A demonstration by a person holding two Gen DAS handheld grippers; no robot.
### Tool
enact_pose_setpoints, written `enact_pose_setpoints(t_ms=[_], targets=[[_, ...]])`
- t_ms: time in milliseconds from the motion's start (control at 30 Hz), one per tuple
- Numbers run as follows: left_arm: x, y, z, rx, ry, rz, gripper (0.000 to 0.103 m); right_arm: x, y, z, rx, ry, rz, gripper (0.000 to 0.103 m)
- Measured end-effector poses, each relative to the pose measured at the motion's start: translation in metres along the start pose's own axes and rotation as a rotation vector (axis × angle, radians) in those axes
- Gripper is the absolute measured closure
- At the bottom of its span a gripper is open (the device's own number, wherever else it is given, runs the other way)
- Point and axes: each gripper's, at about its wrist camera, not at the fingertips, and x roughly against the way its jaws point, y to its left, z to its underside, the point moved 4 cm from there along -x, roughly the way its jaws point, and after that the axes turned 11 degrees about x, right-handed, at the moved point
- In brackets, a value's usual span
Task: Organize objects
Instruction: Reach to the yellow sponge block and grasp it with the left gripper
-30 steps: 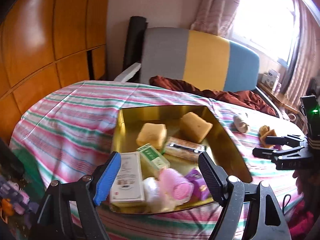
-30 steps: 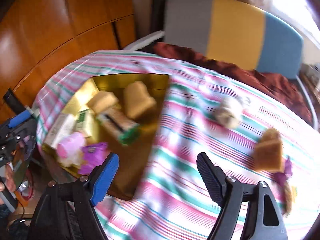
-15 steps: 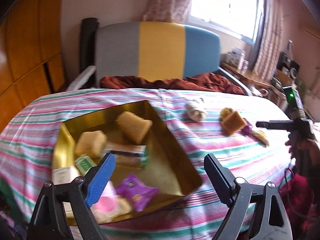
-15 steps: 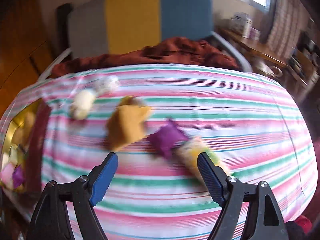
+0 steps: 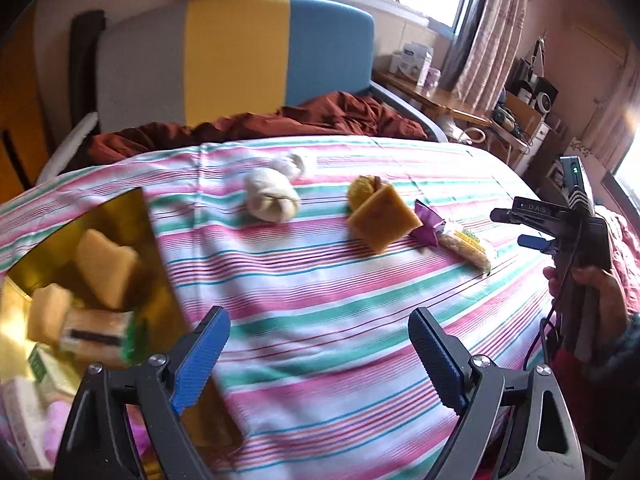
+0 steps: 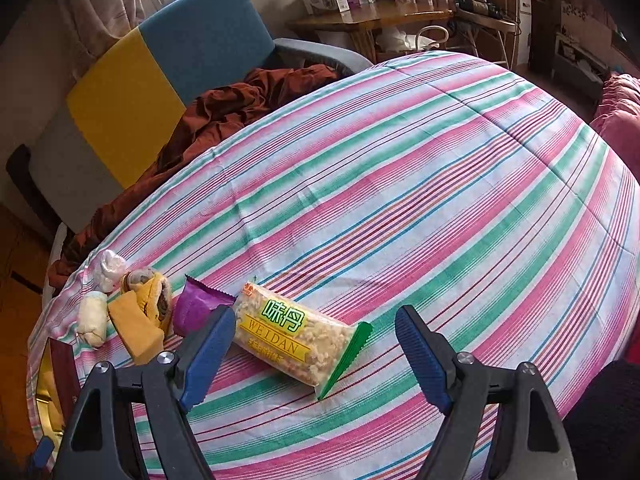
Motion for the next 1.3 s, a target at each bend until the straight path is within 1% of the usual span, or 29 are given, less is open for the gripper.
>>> enact_pose_setpoints(t_ms=[33, 100, 167, 333, 433, 600, 733, 833, 867, 933, 967, 1000, 1033, 1100, 1133, 1233, 1300], targets=[[-0.01, -0.007, -0.002, -0.007, 0.018, 0.001, 0.008, -0.002, 0.003, 0.001, 0.01, 0.011, -0.006, 0.019], [-0.025, -0.017, -0.006, -0.017, 0.046, -0.004, 0.0, -0.007, 0.007, 0.002, 0.025, 0.026, -0.018, 0.019], [-0.041, -0.026, -0.011, -0.046, 0.066, -0.012, 0.0, -0.007, 0.011, 0.004, 0.039, 0.032, -0.025, 0.019], [-0.077, -0.05, -0.026, -0.152, 0.075, -0.031, 0.0, -0.007, 0.009, 0.005, 0.027, 0.037, -0.05, 0.019], [-0.094, -0.063, -0.036, -0.207, 0.075, -0.02, 0.0, -0.008, 0.006, 0.005, 0.005, 0.047, -0.08, 0.019], [-0.122, -0.082, -0.052, -0.269, 0.073, 0.004, 0.0, -0.009, 0.002, 0.005, -0.021, 0.058, -0.115, 0.019], [-0.145, -0.093, -0.054, -0.358, 0.082, 0.009, 0.0, -0.012, 0.0, 0.005, -0.037, 0.067, -0.133, 0.019], [-0.163, -0.097, -0.055, -0.42, 0.082, -0.014, 0.0, -0.014, -0.004, 0.004, -0.057, 0.07, -0.131, 0.019], [-0.168, -0.095, -0.056, -0.415, 0.096, -0.007, 0.0, -0.014, -0.005, 0.003, -0.064, 0.07, -0.131, 0.019], [-0.177, -0.088, -0.056, -0.361, 0.139, 0.019, 0.001, -0.015, -0.009, 0.003, -0.079, 0.068, -0.125, 0.019], [-0.177, -0.084, -0.055, -0.337, 0.148, 0.028, 0.015, -0.015, -0.01, 0.003, -0.085, 0.067, -0.121, 0.019], [-0.177, -0.08, -0.054, -0.309, 0.159, 0.046, 0.036, -0.015, -0.012, 0.003, -0.092, 0.066, -0.117, 0.019], [-0.176, -0.075, -0.052, -0.274, 0.171, 0.061, 0.035, -0.015, -0.013, 0.003, -0.098, 0.064, -0.112, 0.019], [-0.168, -0.065, -0.048, -0.202, 0.168, 0.076, 0.04, -0.016, -0.015, 0.003, -0.103, 0.064, -0.101, 0.019], [-0.163, -0.061, -0.044, -0.17, 0.172, 0.095, 0.041, -0.017, -0.015, 0.003, -0.103, 0.067, -0.095, 0.019], [-0.143, -0.05, -0.026, -0.126, 0.178, 0.114, 0.042, -0.02, -0.015, 0.004, -0.1, 0.08, -0.083, 0.019], [-0.127, -0.046, -0.009, -0.094, 0.195, 0.145, 0.041, -0.022, -0.016, 0.005, -0.096, 0.092, -0.073, 0.019]])
